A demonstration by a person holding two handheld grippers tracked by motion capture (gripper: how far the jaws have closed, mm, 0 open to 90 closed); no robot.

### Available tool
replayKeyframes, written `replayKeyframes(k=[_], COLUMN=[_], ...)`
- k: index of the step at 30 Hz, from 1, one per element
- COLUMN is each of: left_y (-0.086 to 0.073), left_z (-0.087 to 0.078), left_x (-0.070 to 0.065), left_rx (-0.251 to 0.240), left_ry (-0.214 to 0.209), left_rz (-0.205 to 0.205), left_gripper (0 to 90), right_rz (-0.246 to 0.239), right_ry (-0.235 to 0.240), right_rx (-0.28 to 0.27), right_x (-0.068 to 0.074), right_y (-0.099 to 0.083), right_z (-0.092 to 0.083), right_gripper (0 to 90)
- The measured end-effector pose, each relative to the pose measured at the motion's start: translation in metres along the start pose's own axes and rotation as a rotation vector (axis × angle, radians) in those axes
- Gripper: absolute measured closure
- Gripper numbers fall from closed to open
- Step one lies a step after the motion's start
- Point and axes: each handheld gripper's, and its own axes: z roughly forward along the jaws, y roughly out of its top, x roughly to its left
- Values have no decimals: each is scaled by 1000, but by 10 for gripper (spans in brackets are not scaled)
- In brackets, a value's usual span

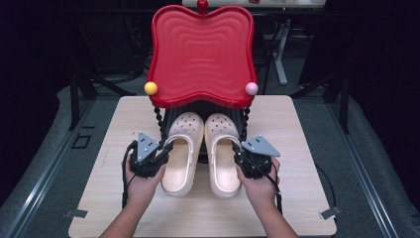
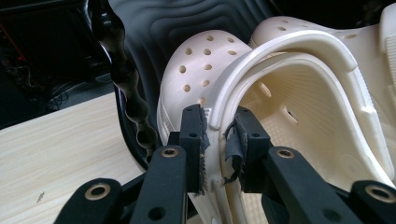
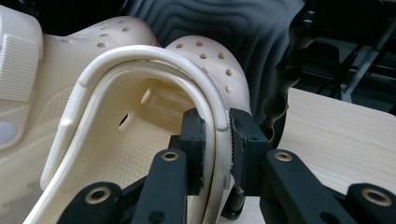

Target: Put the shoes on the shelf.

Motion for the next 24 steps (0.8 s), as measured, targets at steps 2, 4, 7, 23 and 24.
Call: replayKeyframes(k=[2, 4, 7, 23, 24], left_y=[0, 2, 6, 25, 24], left_z=[6, 10, 16, 42, 42], left_x=[2, 3, 4, 8, 8], left_rx=[-6, -7, 0, -2, -1], left_ry=[0, 6, 4, 46, 47], left_rz=[-18, -25, -23, -43, -47], left_gripper=[760, 759, 757, 738, 734], right_rz=[-2, -2, 22, 50, 57], right_ry=[-7, -24, -33, -77, -78], right_rx=[-1, -13, -22, -26, -29], right_x=[1, 3, 3, 9, 9], right_y=[1, 2, 5, 20, 20], right_z=[5, 8, 14, 44, 44], right_gripper=[759, 759, 757, 740, 737])
